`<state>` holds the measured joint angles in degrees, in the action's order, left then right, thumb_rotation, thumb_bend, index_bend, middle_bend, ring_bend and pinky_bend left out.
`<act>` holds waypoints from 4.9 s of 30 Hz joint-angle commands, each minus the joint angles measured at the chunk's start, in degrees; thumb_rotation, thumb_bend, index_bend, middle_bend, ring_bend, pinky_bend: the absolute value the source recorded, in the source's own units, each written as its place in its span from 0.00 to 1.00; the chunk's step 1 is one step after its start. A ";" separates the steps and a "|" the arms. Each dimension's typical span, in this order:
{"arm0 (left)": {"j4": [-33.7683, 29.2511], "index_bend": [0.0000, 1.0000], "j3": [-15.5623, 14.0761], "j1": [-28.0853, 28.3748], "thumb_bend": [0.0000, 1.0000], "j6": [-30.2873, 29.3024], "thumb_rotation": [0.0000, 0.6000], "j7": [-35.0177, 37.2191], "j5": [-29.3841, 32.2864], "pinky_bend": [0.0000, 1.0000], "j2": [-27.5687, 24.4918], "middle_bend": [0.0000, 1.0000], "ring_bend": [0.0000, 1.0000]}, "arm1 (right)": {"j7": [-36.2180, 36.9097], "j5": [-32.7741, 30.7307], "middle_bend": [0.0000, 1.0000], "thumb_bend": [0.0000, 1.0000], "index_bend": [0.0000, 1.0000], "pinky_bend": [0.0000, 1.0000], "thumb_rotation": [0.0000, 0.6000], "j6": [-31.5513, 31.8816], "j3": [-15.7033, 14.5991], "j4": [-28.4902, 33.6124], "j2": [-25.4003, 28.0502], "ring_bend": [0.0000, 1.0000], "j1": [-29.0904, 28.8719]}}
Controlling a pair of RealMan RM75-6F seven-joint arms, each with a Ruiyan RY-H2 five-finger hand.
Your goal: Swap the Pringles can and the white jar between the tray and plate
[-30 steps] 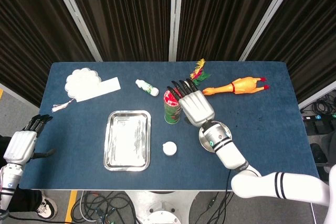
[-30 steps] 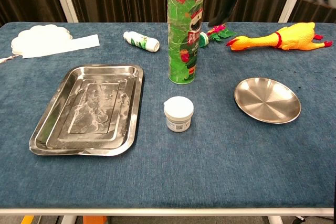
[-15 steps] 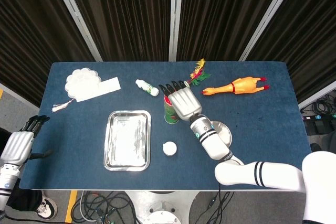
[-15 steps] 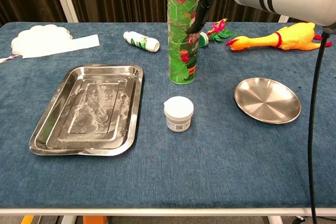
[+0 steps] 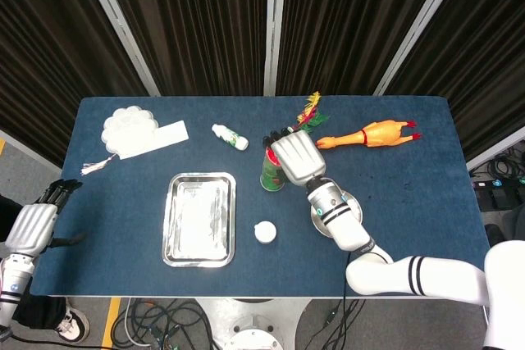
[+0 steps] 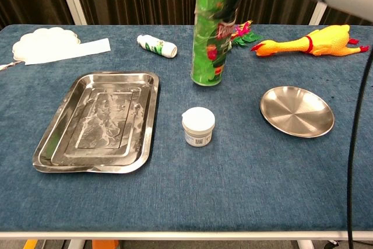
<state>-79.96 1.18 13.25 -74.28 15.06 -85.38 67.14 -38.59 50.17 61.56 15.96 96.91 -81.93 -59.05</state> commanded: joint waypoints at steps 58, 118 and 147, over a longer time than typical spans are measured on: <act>-2.91 0.11 -0.40 2.12 0.09 0.25 1.00 -2.96 -2.41 0.30 1.48 0.09 0.04 | 13.24 22.52 0.11 0.01 0.01 0.18 1.00 11.32 -10.04 18.00 21.61 0.02 25.45; 14.37 0.19 -1.41 43.95 0.28 22.69 1.00 -1.20 -20.67 0.33 30.69 0.18 0.12 | 47.21 21.96 0.05 0.06 0.00 0.14 1.00 13.83 -2.04 -1.15 25.32 0.00 38.87; 18.14 0.40 -4.34 44.83 0.36 16.62 1.00 -1.13 -18.46 0.53 32.76 0.38 0.32 | 47.35 21.64 0.05 0.07 0.00 0.14 1.00 12.85 -1.09 -2.95 24.34 0.00 39.64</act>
<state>-61.70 -3.06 58.21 -57.34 14.10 -103.82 99.99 8.76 71.81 74.41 14.87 93.95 -57.60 -19.41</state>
